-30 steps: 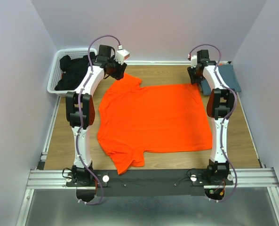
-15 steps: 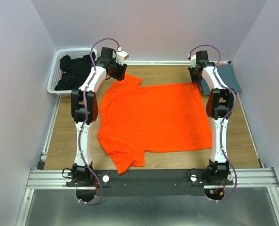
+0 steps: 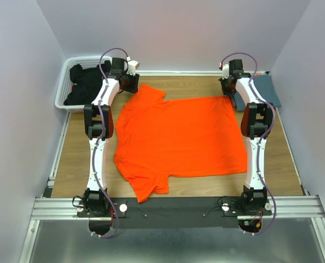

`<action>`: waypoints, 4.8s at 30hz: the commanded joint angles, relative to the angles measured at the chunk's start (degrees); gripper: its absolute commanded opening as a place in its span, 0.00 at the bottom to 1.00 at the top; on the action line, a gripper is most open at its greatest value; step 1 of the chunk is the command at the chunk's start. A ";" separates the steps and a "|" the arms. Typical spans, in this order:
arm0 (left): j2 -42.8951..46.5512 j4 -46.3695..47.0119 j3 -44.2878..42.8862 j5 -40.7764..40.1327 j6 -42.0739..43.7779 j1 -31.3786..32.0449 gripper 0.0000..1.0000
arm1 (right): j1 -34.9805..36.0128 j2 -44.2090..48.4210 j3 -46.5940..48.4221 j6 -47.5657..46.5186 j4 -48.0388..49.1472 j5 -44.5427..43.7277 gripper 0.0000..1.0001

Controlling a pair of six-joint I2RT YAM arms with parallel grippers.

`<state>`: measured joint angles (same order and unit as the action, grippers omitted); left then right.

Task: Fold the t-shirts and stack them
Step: Flatten the tshirt out, then fold the tshirt

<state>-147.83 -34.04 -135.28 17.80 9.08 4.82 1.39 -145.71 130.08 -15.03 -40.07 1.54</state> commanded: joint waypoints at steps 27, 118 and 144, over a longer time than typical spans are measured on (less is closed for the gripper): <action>4.04 3.28 -1.39 7.42 -0.29 -0.07 0.00 | -0.25 2.97 -3.61 -0.88 -2.90 1.97 0.01; 41.66 5.83 63.30 5.14 18.96 2.39 0.47 | -2.88 33.03 -39.91 -13.80 -4.84 8.48 0.37; 43.24 4.42 63.92 -1.01 18.60 1.86 0.54 | -2.79 27.67 -36.30 -13.01 -7.56 10.77 0.39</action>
<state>-106.39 -28.80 -71.02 18.35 27.81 7.14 -1.19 -116.25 92.53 -28.18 -45.60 10.87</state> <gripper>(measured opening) 0.527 0.387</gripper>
